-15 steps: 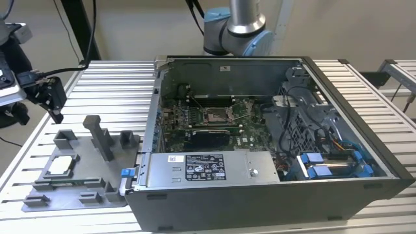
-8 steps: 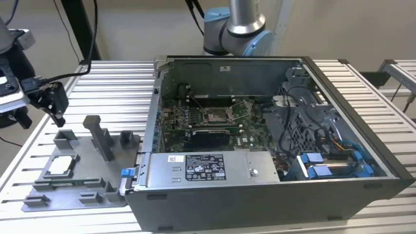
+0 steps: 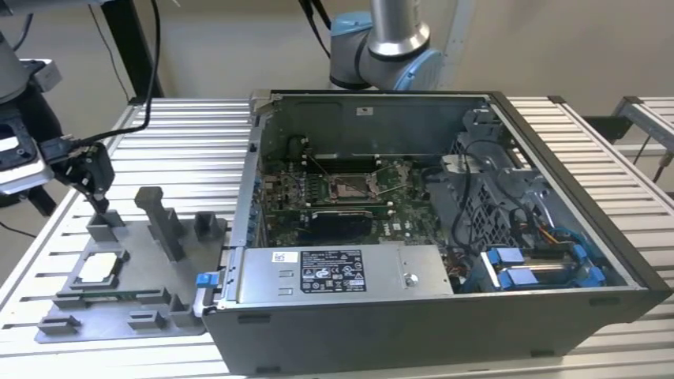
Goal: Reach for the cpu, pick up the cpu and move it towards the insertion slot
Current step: 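Pick up the cpu and move it towards the insertion slot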
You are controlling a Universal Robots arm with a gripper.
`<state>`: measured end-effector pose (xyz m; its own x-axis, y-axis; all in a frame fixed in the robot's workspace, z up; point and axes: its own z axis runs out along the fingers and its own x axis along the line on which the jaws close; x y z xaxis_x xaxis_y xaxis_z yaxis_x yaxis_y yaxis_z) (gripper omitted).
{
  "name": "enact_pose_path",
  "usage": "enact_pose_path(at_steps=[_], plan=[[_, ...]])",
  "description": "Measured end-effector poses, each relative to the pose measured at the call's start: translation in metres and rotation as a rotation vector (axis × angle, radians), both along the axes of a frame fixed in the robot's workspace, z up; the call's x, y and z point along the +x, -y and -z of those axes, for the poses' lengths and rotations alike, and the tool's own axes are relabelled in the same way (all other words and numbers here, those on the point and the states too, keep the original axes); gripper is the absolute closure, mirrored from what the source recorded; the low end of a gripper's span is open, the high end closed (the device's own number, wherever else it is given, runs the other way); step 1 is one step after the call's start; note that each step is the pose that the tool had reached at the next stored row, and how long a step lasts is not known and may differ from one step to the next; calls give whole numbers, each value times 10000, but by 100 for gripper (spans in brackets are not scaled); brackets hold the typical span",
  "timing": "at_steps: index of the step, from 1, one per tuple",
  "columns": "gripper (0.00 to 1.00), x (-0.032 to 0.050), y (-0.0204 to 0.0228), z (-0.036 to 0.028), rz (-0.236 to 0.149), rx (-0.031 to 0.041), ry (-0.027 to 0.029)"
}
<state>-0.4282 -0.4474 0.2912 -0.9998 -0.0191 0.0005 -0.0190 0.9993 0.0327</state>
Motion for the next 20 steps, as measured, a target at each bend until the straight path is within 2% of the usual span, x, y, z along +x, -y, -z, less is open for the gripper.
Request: enact_pose_path(at_steps=[15,20], plan=[[0,1,27,227,0,1,1],[0,-8,66,304,-1,1,1]])
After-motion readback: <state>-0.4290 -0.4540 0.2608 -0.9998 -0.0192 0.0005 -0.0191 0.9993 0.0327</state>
